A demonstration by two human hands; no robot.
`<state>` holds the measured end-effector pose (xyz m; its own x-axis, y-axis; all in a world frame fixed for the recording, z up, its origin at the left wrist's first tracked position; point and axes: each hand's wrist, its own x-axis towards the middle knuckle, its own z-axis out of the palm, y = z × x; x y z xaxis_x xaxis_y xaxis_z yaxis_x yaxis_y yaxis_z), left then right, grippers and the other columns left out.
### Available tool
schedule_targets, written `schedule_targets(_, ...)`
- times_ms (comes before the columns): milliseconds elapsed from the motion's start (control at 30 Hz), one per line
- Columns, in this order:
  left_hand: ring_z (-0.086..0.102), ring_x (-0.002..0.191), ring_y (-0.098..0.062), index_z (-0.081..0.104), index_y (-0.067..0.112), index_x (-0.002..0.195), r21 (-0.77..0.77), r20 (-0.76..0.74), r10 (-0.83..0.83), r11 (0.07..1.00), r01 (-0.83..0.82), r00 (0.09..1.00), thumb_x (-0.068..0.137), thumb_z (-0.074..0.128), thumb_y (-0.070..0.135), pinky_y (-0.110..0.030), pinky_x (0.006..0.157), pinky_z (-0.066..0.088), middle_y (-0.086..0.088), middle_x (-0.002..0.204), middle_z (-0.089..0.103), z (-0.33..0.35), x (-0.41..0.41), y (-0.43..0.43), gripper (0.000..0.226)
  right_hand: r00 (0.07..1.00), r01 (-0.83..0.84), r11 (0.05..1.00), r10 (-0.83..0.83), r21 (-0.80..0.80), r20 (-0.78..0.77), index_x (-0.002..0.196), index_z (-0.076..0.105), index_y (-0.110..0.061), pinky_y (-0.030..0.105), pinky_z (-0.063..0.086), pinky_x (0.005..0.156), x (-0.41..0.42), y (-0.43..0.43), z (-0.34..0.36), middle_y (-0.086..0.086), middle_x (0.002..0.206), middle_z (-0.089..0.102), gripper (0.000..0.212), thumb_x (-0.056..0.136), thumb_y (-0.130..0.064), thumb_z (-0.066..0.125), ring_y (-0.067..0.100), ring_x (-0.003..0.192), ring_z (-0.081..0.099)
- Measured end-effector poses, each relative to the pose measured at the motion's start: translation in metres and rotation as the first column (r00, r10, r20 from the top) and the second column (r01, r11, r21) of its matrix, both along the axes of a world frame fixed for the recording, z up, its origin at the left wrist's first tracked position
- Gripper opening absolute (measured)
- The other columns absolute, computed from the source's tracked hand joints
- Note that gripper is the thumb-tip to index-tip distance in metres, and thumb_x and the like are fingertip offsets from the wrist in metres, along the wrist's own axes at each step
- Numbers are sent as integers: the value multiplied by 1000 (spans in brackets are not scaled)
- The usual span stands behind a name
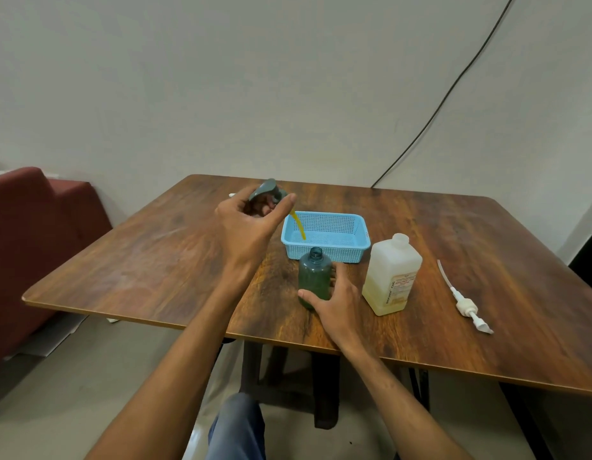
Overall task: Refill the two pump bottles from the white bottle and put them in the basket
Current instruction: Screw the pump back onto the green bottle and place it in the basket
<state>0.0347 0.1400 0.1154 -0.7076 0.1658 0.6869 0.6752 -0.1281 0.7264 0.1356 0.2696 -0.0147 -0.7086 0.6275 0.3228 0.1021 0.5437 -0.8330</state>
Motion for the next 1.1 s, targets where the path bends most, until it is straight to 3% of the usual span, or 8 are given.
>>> schedule_targets(100, 64, 64, -26, 76, 9, 85, 10, 9, 0, 1000, -1, 1000, 78, 84, 41, -46, 60, 55, -11, 72, 69, 5, 0, 10, 34, 1000, 1, 1000, -1, -1, 2, 146, 35, -29, -5, 30, 73, 1, -1, 1, -9, 140, 54, 86, 76, -41, 85, 0, 117, 46)
schedule_targets(300, 56, 61, -18, 76, 6, 83, 5, 51, -35, 999, 34, 998, 78, 86, 32, -38, 57, 51, -15, 70, 68, 4, 6, 25, 29, 1000, 8, 1000, -8, -9, 8, 144, 37, -30, -5, 30, 73, 1, -1, 1, -10, 140, 54, 83, 77, -39, 85, 3, 120, 49)
schedule_targets(367, 59, 60, -20, 76, 8, 83, -20, 48, -20, 1000, 21, 999, 77, 86, 32, -34, 56, 51, -10, 68, 68, 1, 6, 29, 27, 1000, 8, 1000, -7, -8, 20, 144, 37, -29, -4, 29, 72, 1, 0, 1, -9, 140, 53, 82, 77, -40, 84, -2, 117, 44)
schedule_targets(500, 66, 67, -3, 77, 12, 95, -80, 13, 5, 997, -4, 1000, 77, 87, 28, -15, 60, 53, 10, 73, 70, -6, 9, 35, 26, 1000, -1, 1000, 1, -9, 28, 145, 37, -28, -3, 29, 72, 0, 1, 0, -9, 143, 52, 83, 77, -40, 84, 1, 121, 44)
schedule_targets(667, 73, 76, -8, 79, 8, 101, -167, 72, 4, 986, 8, 997, 76, 87, 34, -31, 67, 62, 4, 86, 77, -28, 3, 44, 37, 1000, 3, 1000, -3, -23, 28, 145, 35, -32, 2, 28, 77, -1, 2, -3, -9, 142, 52, 84, 77, -42, 83, 11, 127, 51)
schedule_targets(767, 74, 78, -4, 78, 10, 106, -211, 80, -17, 977, 34, 997, 76, 87, 34, -28, 67, 63, 5, 92, 78, -41, 3, 48, 40, 1000, 6, 999, -5, -32, 19, 146, 34, -33, 3, 28, 79, -2, 2, -3, -8, 143, 53, 85, 77, -40, 84, 12, 127, 51)
schedule_targets(900, 71, 70, -5, 77, 12, 106, -283, 62, -8, 959, 25, 998, 75, 86, 38, -26, 61, 61, 5, 85, 77, -51, 2, 50, 41, 1000, 1, 1000, -1, -19, 2, 142, 40, -30, 2, 34, 78, -4, 3, -5, -9, 138, 57, 82, 75, -37, 86, 10, 125, 55)
schedule_targets(1100, 67, 67, -10, 77, 14, 97, -374, 49, 28, 928, -8, 998, 75, 82, 48, -32, 60, 60, 3, 82, 74, -66, -2, 53, 41, 1000, 1, 1000, -1, -27, -2, 142, 41, -28, 1, 34, 77, -6, 5, -8, -8, 138, 58, 80, 77, -33, 86, 8, 124, 55)
